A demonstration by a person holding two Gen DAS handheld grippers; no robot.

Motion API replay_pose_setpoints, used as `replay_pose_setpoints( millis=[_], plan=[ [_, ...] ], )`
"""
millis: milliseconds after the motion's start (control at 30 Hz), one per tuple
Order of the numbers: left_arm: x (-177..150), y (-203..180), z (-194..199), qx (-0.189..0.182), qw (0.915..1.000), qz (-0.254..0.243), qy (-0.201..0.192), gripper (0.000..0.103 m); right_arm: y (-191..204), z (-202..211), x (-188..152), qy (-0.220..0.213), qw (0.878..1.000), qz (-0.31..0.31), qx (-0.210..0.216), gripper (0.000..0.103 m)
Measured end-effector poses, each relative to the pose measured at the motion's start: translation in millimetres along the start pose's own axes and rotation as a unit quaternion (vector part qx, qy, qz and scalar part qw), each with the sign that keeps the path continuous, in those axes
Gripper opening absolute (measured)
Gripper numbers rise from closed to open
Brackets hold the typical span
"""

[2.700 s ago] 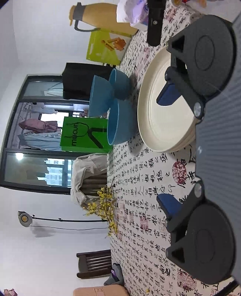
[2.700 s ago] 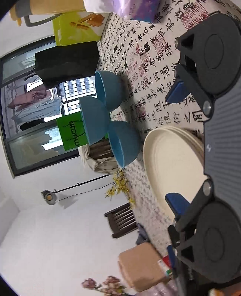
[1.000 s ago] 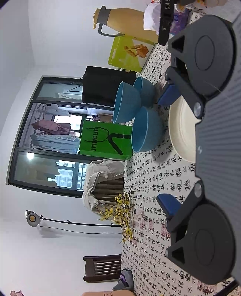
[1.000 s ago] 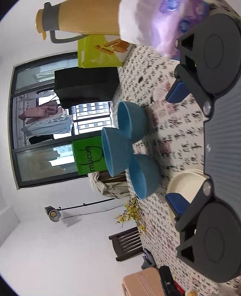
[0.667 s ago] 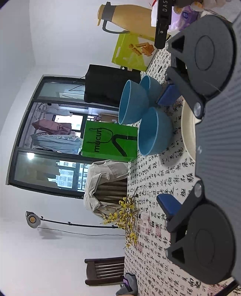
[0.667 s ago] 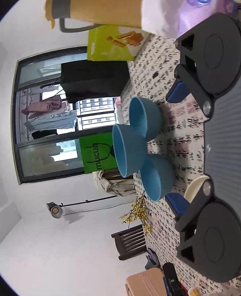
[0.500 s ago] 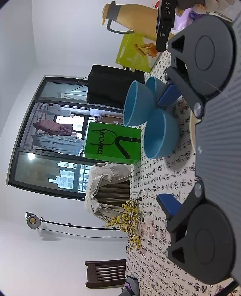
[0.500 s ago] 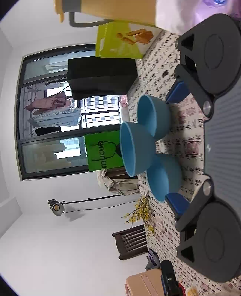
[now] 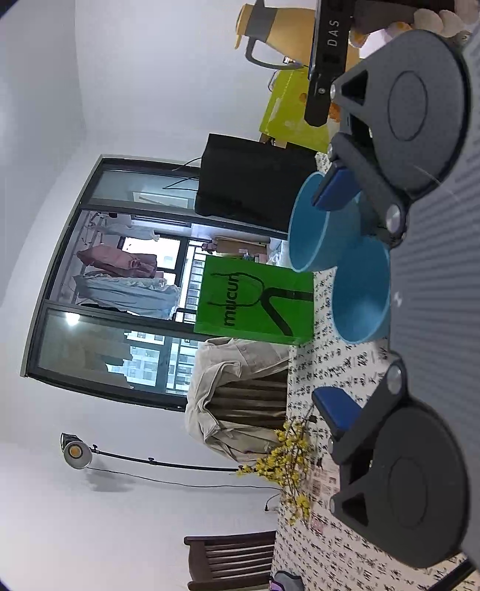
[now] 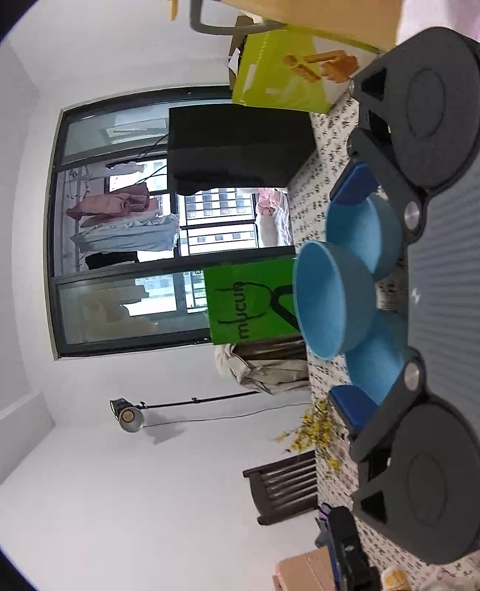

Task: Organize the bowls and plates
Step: 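Move both grippers toward the stacked blue bowls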

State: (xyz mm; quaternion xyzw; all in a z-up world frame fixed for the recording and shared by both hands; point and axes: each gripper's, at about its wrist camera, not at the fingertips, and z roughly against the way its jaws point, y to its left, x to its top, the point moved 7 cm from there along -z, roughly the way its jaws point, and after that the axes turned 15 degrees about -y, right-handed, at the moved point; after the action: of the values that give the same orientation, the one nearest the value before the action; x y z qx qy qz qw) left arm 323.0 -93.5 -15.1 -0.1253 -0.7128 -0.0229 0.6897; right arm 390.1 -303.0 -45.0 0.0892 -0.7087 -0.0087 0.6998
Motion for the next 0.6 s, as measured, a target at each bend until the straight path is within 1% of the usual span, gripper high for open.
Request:
replay_pose_setpoints(
  millis=[233, 367, 500, 600],
  plan=[
    [6.7, -7.9, -27.4, 0.005, 0.9997, 0.021, 0.013, 0.103, -9.9, -24.2, 12.3, 0.006, 1.0, -0.013, -0.014, 0.103],
    [9.9, -12.6, -40.4, 0.016, 0.9997, 0.013, 0.013, 0.103, -17.0, -34.8, 15.7, 0.01, 0.999, -0.016, -0.03, 0.103],
    [14.9, -14.6, -54.0, 0.022, 0.9992, 0.027, 0.02, 0.103, -25.2, -45.9, 21.6, 0.012, 0.999, -0.02, -0.044, 0.103],
    [17.0, -16.0, -63.5, 0.028, 0.999, 0.028, 0.02, 0.103, -30.2, -54.7, 24.5, 0.009, 0.998, -0.021, -0.057, 0.103]
  ],
)
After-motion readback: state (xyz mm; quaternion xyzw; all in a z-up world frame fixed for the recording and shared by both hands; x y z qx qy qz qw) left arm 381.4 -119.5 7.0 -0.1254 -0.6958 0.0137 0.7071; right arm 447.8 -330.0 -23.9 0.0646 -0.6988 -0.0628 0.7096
